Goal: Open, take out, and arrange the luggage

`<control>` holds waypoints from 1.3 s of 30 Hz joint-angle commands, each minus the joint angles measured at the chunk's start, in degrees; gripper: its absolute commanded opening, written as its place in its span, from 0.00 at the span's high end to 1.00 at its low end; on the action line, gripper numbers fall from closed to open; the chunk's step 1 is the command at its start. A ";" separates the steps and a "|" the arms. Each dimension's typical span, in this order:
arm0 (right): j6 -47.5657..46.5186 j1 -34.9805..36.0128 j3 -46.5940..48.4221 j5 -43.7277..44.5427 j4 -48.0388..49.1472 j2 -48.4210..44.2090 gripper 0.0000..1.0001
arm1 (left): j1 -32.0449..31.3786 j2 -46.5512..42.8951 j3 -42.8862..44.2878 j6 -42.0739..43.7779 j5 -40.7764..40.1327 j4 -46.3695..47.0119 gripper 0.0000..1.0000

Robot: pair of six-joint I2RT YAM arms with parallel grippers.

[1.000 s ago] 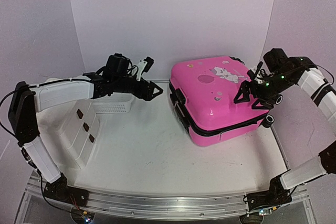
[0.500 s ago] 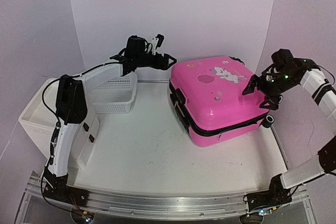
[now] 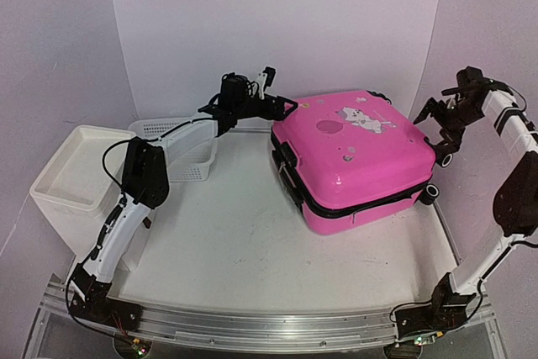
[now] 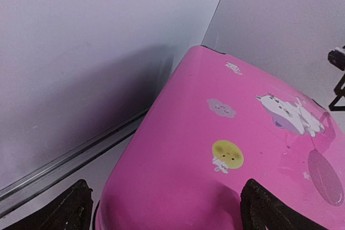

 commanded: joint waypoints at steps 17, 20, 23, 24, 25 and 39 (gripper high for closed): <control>-17.87 0.07 47.89 -13.76 2.29 40.55 0.02 | -5.24 -10.29 -22.35 3.20 11.25 4.86 0.17; -19.82 1.51 51.14 -18.63 1.96 45.21 0.02 | -5.35 -11.76 -25.14 2.94 11.62 4.85 0.19; -24.22 4.46 52.07 -24.14 -0.58 46.91 0.04 | -5.98 -14.03 -28.74 3.14 11.98 4.85 0.20; -25.96 5.51 51.27 -25.12 -1.80 46.76 0.03 | -6.33 -15.59 -30.24 3.80 11.46 4.85 0.20; -27.48 6.59 50.23 -26.45 -2.85 46.30 0.03 | -6.80 -16.89 -32.10 4.54 10.51 4.85 0.20; -48.45 22.35 21.96 -33.13 -14.26 31.49 0.05 | -11.75 -50.31 -72.27 3.85 1.22 4.53 0.20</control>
